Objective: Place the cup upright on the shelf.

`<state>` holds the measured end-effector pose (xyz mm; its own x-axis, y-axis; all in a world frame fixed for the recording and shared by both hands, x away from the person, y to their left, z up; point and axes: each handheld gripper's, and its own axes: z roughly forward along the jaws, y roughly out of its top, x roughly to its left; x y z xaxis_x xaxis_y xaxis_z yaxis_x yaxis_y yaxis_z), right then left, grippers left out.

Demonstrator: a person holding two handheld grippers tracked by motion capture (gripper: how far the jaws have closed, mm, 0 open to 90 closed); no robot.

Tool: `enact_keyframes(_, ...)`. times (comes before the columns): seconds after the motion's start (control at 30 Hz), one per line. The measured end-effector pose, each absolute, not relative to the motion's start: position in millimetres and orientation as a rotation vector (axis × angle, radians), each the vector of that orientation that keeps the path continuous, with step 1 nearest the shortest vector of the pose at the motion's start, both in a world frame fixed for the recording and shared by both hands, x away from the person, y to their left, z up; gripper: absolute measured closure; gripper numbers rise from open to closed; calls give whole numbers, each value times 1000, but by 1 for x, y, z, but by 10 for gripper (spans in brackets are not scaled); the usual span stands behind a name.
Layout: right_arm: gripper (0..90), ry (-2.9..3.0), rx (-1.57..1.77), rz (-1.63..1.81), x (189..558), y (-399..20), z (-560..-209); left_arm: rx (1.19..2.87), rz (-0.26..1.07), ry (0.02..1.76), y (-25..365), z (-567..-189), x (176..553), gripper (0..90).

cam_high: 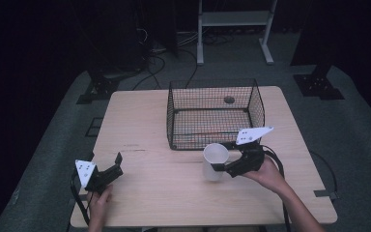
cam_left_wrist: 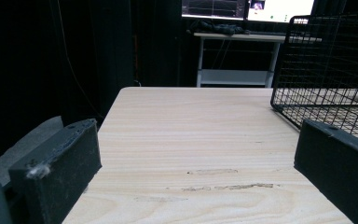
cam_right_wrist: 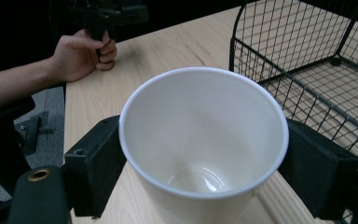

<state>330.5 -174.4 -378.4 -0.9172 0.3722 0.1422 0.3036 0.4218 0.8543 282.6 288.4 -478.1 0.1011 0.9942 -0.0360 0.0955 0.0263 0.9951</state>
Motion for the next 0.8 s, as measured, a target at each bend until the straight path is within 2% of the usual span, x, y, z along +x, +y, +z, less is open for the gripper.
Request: enact_keyframes(0.8,184,2577,586,1551,361,-164,-336,1295,1060,1217,289,-478,283,0)
